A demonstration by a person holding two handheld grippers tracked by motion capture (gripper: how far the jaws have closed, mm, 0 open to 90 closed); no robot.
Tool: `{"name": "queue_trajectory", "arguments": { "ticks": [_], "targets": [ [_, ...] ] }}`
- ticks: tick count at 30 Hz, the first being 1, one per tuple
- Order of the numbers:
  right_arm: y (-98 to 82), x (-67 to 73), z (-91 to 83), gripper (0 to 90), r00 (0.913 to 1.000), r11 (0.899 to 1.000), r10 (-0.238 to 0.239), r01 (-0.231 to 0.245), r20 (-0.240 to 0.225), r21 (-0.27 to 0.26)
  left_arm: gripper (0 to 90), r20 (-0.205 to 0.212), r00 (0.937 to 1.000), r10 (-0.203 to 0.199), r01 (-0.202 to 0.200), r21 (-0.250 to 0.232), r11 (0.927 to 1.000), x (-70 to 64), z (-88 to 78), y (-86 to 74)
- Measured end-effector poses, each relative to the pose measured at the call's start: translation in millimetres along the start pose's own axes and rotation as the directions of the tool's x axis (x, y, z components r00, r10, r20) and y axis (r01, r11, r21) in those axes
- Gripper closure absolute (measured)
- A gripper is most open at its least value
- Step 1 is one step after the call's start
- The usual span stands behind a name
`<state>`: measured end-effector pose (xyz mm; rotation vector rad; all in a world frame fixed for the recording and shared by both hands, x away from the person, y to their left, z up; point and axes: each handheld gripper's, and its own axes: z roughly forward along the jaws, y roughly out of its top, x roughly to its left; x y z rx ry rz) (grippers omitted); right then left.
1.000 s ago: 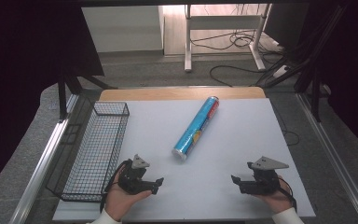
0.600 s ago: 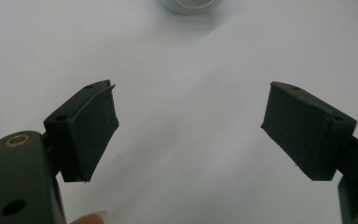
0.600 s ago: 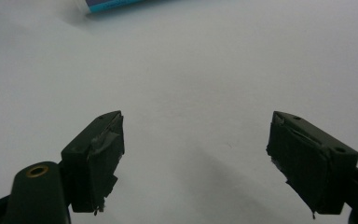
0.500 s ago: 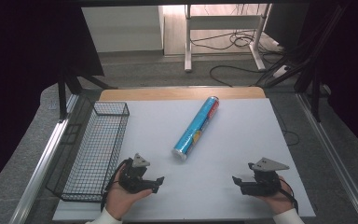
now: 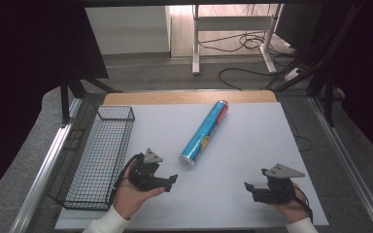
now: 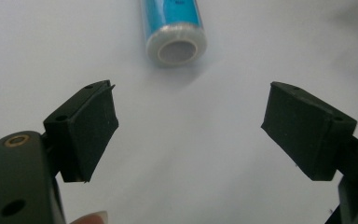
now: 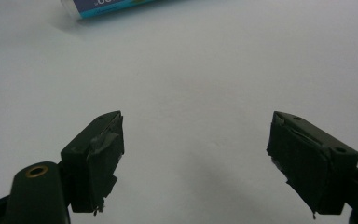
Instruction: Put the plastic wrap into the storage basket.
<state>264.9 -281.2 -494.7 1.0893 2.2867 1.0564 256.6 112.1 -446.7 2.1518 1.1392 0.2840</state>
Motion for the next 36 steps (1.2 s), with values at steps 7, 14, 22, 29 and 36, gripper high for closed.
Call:
{"name": "queue_trajectory", "arguments": {
  "ticks": [7,14,22,29,36],
  "targets": [
    [-1.1,-1.4,1.5,18.9,1.0000,1.000,-0.005,0.005,0.008,0.009,17.1,0.017,0.9998,0.006,-0.006,-0.016,0.9999,1.6,2.7,25.3],
    [0.1,-2.2,0.0,18.8,1.0000,1.000,0.005,-0.005,0.005,-0.004,17.2,0.038,0.9991,0.019,-0.019,0.010,0.9998,1.4,9.7,44.9],
    [0.7,-2.2,-1.2,18.9,1.0000,1.000,0.007,-0.007,0.000,-0.009,17.5,0.030,0.9987,0.041,-0.042,0.032,0.9986,1.1,20.5,73.0],
    [0.9,-3.1,-1.6,18.8,0.9999,1.000,0.014,-0.014,-0.001,-0.009,17.9,0.050,0.9985,0.020,-0.022,0.043,0.9988,6.1,29.2,90.6],
    [0.7,-1.5,0.5,18.8,1.0000,1.000,0.003,-0.003,-0.002,-0.001,18.0,0.039,0.9993,0.000,-0.003,0.075,0.9972,15.9,47.6,107.7]
  ]
}}
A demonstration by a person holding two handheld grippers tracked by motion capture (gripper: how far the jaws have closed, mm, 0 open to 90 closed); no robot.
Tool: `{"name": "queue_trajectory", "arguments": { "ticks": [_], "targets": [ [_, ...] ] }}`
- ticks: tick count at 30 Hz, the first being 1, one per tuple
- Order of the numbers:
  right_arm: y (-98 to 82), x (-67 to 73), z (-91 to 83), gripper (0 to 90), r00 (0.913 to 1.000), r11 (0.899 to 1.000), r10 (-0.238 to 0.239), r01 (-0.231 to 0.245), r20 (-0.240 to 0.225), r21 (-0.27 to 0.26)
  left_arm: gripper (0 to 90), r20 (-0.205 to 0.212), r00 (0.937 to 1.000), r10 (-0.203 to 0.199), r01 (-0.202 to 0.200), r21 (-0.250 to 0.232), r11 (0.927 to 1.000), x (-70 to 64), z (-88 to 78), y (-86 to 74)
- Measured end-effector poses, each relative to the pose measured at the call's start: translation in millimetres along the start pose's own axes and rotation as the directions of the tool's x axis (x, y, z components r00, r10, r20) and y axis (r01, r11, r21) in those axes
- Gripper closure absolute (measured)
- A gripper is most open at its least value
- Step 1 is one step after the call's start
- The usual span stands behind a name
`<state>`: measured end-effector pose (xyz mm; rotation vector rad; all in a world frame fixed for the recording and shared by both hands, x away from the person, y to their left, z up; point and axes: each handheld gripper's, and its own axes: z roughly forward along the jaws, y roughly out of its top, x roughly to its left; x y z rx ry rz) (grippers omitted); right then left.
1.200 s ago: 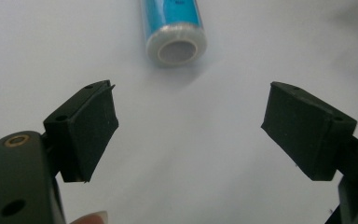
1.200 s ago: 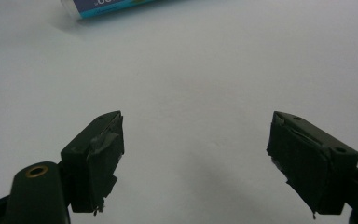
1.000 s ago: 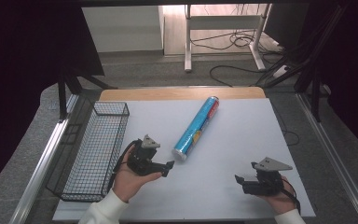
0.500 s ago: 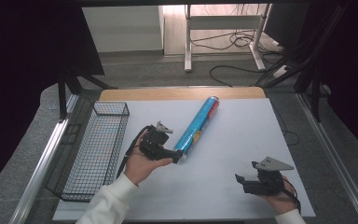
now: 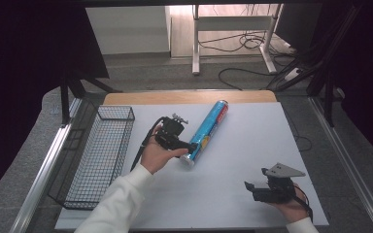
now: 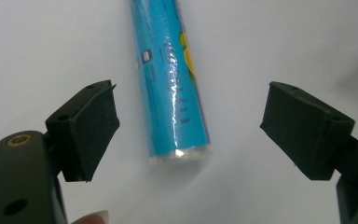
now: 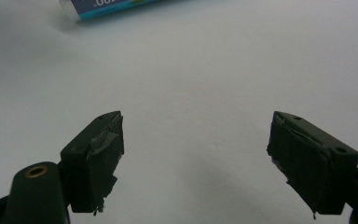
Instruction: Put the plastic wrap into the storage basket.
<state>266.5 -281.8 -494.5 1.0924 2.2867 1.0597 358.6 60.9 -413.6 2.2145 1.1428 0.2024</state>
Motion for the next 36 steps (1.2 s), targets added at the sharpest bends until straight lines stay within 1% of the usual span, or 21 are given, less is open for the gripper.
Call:
{"name": "queue_trajectory", "arguments": {
  "ticks": [5,9,10,11,12,13,14,16,20,22,25,27,29,30,31,32,33,34,36],
  "targets": [
    [-0.9,-0.8,0.7,18.8,1.0000,1.000,0.002,-0.002,0.002,0.004,18.2,0.017,0.9997,-0.020,0.020,0.013,0.9997,7.2,11.8,9.9],
    [-1.0,-1.1,0.8,18.8,1.0000,1.000,0.002,-0.002,0.003,0.004,18.3,0.027,0.9994,-0.023,0.023,0.023,0.9995,10.5,22.9,17.7],
    [-1.0,-1.1,0.8,18.8,1.0000,1.000,0.000,0.000,0.003,0.007,18.4,0.027,0.9994,-0.023,0.023,0.023,0.9995,10.5,22.9,17.7],
    [-1.1,-1.0,1.3,18.8,1.0000,1.000,0.000,0.000,0.002,0.007,18.4,0.027,0.9991,-0.031,0.031,0.021,0.9993,12.0,30.2,23.2],
    [-1.1,-1.0,1.3,18.8,1.0000,1.000,0.000,0.000,0.002,0.007,18.7,0.027,0.9991,-0.031,0.031,0.021,0.9993,12.0,30.2,23.2],
    [-1.2,-1.3,1.7,18.8,1.0000,1.000,-0.001,0.001,0.004,0.009,18.7,0.034,0.9990,-0.030,0.029,0.032,0.9991,13.7,36.0,27.5],
    [-1.2,-1.3,1.7,18.8,1.0000,1.000,-0.001,0.001,0.004,0.009,18.7,0.034,0.9990,-0.030,0.029,0.032,0.9991,13.7,36.0,27.5],
    [-1.2,-1.9,1.7,18.8,1.0000,1.000,-0.002,0.001,0.007,0.009,18.7,0.025,0.9993,-0.030,0.029,0.043,0.9987,15.4,44.1,33.6],
    [-0.9,-1.1,1.2,18.9,0.9998,1.000,-0.008,0.008,0.017,0.005,19.1,0.024,0.9993,-0.030,0.029,0.060,0.9978,16.7,58.2,43.8],
    [-1.3,-1.0,1.9,18.9,0.9998,1.000,-0.010,0.010,0.016,0.008,19.1,0.021,0.9992,-0.033,0.031,0.063,0.9976,16.7,65.1,49.1],
    [-1.6,-0.9,2.5,18.8,0.9998,1.000,-0.013,0.013,0.015,0.012,19.1,0.017,0.9993,-0.033,0.032,0.062,0.9976,17.0,69.3,53.1],
    [-1.6,-1.0,2.6,18.8,0.9998,1.000,-0.014,0.013,0.014,0.012,19.1,0.013,0.9994,-0.033,0.032,0.069,0.9971,19.1,77.4,59.1],
    [-1.6,-1.0,3.1,18.8,0.9998,1.000,-0.015,0.015,0.012,0.014,19.1,0.005,0.9995,-0.030,0.030,0.078,0.9965,21.3,83.7,62.6],
    [-1.7,-1.0,3.7,18.8,0.9998,1.000,-0.016,0.016,0.009,0.016,19.1,0.005,0.9995,-0.030,0.030,0.078,0.9965,21.3,83.7,62.6],
    [-2.0,-1.0,4.5,18.6,0.9998,1.000,-0.017,0.017,0.006,0.019,19.0,0.003,0.9994,-0.035,0.035,0.084,0.9959,23.0,89.7,65.4],
    [-2.1,-1.0,4.8,18.6,0.9998,1.000,-0.016,0.016,0.007,0.024,19.1,0.000,0.9993,-0.038,0.038,0.086,0.9956,23.6,92.4,66.5],
    [-2.0,-0.8,4.9,18.6,0.9999,1.000,-0.016,0.015,0.008,0.023,19.0,0.000,0.9993,-0.038,0.038,0.086,0.9956,23.6,92.4,66.5],
    [-1.8,-0.5,4.9,18.6,0.9999,1.000,-0.015,0.015,0.006,0.020,19.0,0.002,0.9992,-0.039,0.039,0.094,0.9948,24.3,98.4,68.3],
    [-1.4,-0.3,4.7,18.6,0.9998,1.000,-0.020,0.020,0.007,0.018,18.9,-0.001,0.9990,-0.045,0.045,0.102,0.9937,25.1,105.1,70.1]
  ]
}}
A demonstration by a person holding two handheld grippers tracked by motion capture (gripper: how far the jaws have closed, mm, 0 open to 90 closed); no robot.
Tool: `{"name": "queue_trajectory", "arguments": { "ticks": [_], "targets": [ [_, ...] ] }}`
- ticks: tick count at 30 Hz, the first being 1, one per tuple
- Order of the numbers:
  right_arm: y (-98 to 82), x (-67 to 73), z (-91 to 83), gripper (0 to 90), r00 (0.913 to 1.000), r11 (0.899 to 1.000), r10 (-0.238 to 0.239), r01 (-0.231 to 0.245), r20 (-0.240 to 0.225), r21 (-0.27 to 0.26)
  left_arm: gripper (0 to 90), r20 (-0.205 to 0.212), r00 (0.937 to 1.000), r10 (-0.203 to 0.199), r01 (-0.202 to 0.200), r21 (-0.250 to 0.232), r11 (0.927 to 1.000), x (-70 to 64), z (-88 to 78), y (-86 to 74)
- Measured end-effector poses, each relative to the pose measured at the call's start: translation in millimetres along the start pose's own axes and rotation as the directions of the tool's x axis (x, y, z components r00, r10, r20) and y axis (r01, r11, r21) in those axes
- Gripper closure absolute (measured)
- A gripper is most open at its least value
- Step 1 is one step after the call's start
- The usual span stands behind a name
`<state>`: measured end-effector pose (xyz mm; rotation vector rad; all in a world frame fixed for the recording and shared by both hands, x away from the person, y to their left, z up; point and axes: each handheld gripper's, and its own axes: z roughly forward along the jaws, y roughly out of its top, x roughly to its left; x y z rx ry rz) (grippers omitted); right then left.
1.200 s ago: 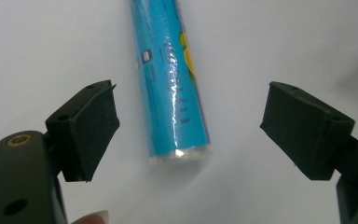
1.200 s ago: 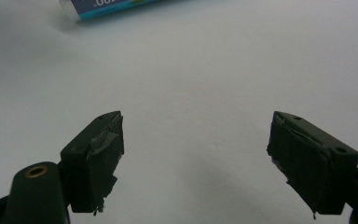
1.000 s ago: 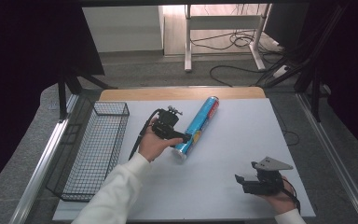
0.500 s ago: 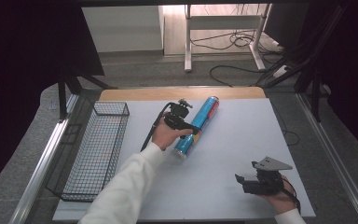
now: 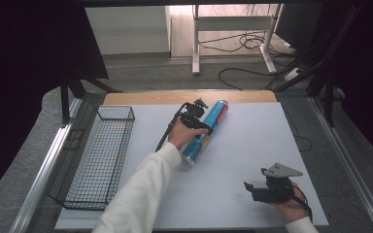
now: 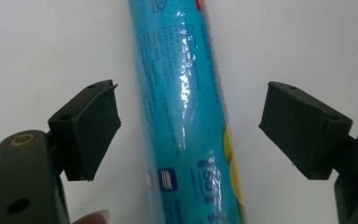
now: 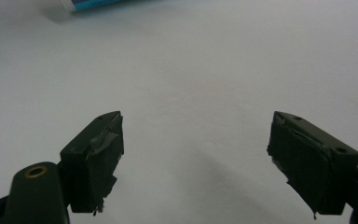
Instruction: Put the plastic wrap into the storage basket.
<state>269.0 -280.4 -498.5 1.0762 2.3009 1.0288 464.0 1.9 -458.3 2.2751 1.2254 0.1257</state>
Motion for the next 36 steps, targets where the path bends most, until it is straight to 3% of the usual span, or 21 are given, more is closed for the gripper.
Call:
{"name": "queue_trajectory", "arguments": {
  "ticks": [15,22,34,36],
  "targets": [
    [-1.1,-0.3,2.5,18.5,1.0000,1.000,-0.004,0.004,0.007,0.013,21.1,0.014,0.9996,-0.025,0.024,0.080,0.9965,9.9,34.2,9.0],
    [-1.6,-0.5,3.0,18.4,0.9999,1.000,-0.003,0.003,0.011,0.016,26.2,0.007,0.9997,-0.022,0.021,0.124,0.9921,6.2,41.2,13.4],
    [-2.1,-2.3,4.2,18.4,0.9992,0.999,0.019,-0.020,0.037,0.027,30.4,-0.003,0.9976,-0.070,0.069,0.186,0.9802,2.9,48.8,19.0],
    [-2.2,-2.7,4.0,18.4,0.9991,0.999,0.020,-0.021,0.038,0.026,30.8,0.019,0.9947,-0.101,0.096,0.193,0.9766,7.6,48.1,19.5]
  ]
}}
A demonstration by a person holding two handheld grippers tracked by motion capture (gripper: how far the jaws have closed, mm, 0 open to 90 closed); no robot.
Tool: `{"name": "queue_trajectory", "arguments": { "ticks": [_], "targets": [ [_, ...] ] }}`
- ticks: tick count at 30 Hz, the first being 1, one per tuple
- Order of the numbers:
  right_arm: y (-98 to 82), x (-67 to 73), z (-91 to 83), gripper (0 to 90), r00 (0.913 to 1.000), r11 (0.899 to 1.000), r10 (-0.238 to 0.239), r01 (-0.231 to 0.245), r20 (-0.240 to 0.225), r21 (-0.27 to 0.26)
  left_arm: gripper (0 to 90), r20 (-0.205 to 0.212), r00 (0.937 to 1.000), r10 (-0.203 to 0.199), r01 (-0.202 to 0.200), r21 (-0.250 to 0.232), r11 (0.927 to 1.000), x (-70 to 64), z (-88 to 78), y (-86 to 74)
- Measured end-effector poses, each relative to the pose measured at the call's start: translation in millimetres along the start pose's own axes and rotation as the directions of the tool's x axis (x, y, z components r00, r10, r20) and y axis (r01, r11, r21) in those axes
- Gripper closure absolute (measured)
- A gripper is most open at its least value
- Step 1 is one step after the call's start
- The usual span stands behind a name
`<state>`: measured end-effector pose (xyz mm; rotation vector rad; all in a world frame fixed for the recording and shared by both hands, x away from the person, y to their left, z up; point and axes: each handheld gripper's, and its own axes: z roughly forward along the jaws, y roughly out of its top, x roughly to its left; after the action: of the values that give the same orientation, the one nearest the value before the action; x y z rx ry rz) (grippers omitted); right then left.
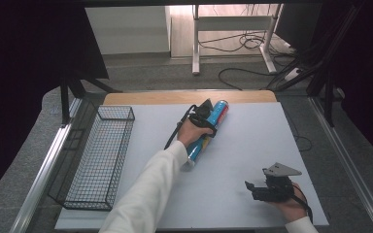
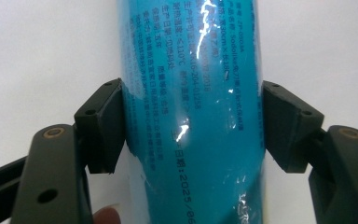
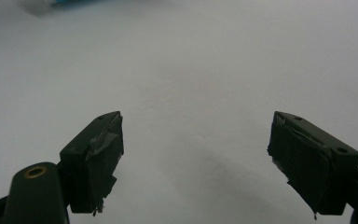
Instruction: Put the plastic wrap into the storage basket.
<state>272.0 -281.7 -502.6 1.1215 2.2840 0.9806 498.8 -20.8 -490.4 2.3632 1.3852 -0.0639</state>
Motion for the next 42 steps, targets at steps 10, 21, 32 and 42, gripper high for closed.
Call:
{"name": "queue_trajectory", "arguments": {
  "ticks": [10,21,32,42],
  "targets": [
    [0.9,-0.9,-0.2,18.4,0.9999,1.000,0.012,-0.012,0.012,-0.008,31.8,0.025,0.9995,-0.019,0.019,0.021,0.9996,9.2,-4.4,-0.1],
    [1.4,-3.8,-1.2,18.5,0.9997,1.000,0.016,-0.015,0.021,-0.010,31.8,0.010,0.9999,-0.011,0.011,-0.003,0.9999,24.8,-36.0,-9.2],
    [0.7,-5.5,-1.6,18.5,0.9995,1.000,0.018,-0.018,0.026,-0.011,31.8,-0.006,0.9999,0.010,-0.010,-0.047,0.9989,28.5,-71.4,-23.2],
    [1.9,-6.9,-4.1,18.5,0.9992,1.000,0.023,-0.023,0.032,-0.016,31.8,-0.007,0.9997,0.022,-0.022,-0.095,0.9952,43.1,-103.9,-56.7]
  ]
}}
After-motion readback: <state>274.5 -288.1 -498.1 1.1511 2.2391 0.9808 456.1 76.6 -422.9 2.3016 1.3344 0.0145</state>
